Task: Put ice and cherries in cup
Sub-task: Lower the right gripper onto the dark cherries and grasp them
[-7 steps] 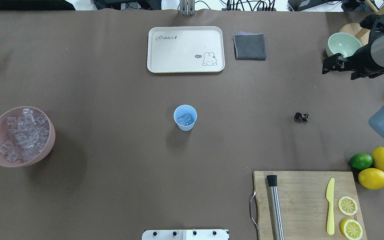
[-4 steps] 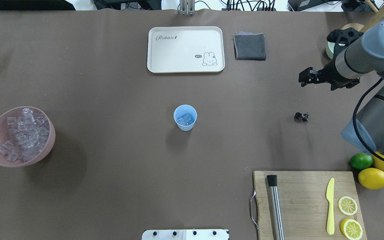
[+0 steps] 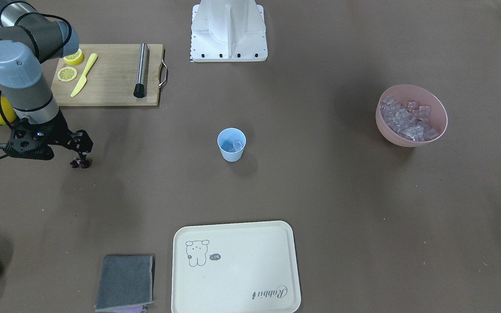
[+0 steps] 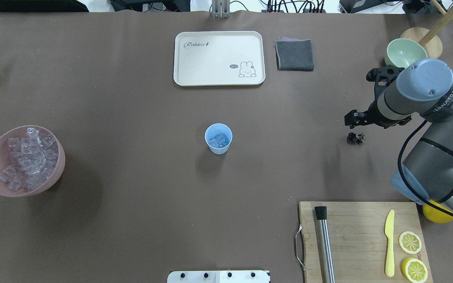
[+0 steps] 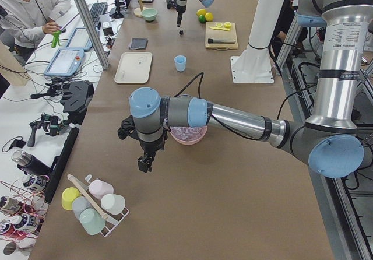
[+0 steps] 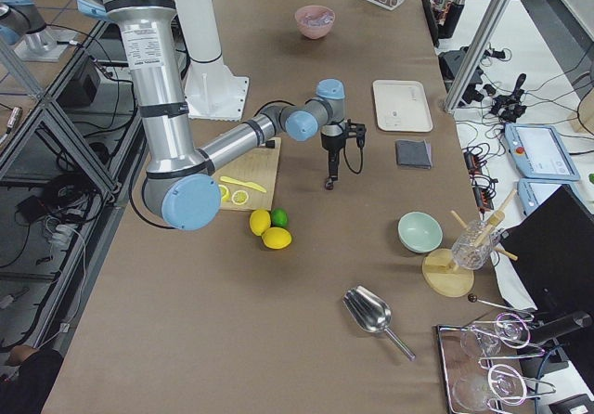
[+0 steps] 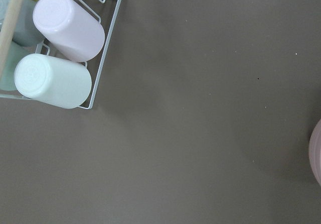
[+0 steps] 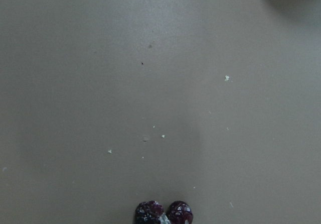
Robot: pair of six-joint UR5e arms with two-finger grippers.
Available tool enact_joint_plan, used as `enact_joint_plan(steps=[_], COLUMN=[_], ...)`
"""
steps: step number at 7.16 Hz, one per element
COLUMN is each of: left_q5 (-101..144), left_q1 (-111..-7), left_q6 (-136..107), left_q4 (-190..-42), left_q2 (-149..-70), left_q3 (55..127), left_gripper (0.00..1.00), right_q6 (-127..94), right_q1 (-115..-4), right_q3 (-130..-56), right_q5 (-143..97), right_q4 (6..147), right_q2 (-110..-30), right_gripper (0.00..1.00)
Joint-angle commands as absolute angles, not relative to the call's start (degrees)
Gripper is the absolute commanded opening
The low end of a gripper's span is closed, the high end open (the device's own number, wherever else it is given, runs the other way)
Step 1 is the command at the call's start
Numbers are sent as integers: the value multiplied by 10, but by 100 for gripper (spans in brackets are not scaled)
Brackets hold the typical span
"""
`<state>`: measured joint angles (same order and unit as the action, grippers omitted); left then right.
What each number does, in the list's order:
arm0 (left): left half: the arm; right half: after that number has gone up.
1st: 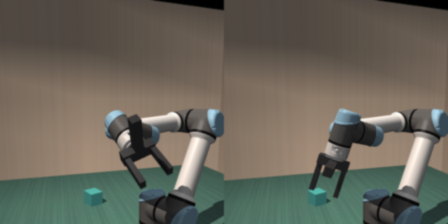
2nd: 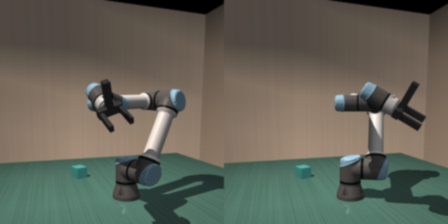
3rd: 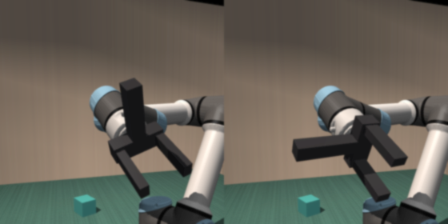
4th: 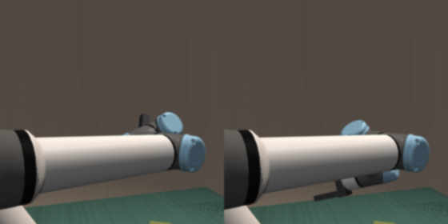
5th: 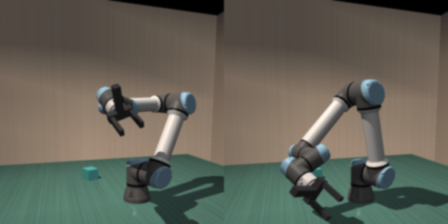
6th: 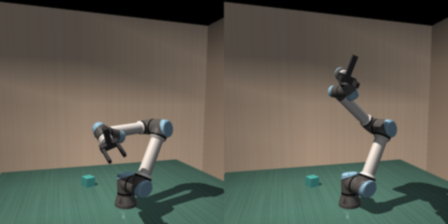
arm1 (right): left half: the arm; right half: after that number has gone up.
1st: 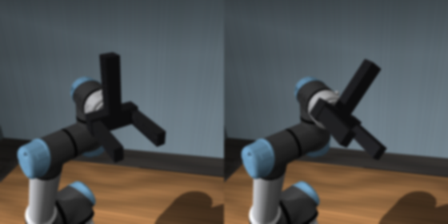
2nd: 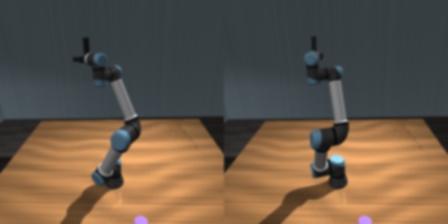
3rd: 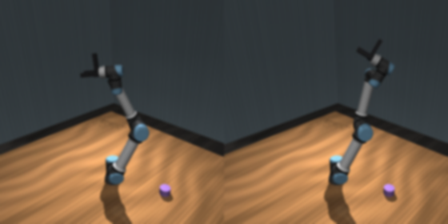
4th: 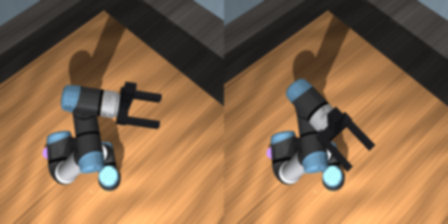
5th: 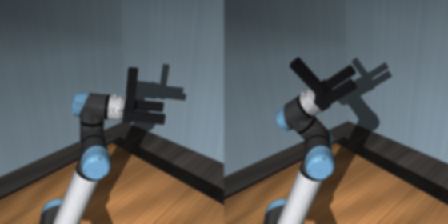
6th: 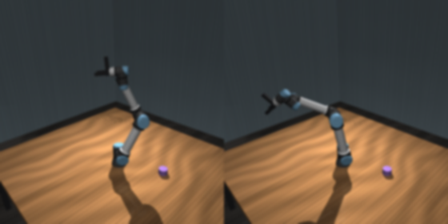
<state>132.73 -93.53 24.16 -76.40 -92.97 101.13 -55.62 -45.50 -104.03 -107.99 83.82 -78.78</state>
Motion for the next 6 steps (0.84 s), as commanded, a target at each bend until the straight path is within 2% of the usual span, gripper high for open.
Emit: enact_joint_plan(steps=[1,2,3,5,6], left_q5=[1327,1327,1327,1327,1327], left_q1=[-936,-936,-935,-935,-935], left_q6=[243,243,243,243,243], left_q4=[-765,-766,-766,-766,-766], left_q2=[-923,-922,-921,-921,-921], left_q3=[1011,1011,1011,1012,1012], left_gripper=[99,99,99,99,99], right_q6=[-543,-545,-542,-536,-537], right_q1=[-433,-433,-433,-433,-433], right_q3=[-1032,-1030,-1022,-1014,-1014], right_q5=[-1065,-1065,-1065,-1065,-1065], right_q4=[838,838,838,838,838], right_q2=[-787,-790,-790,-788,-788], right_gripper=[75,70,59,52,43])
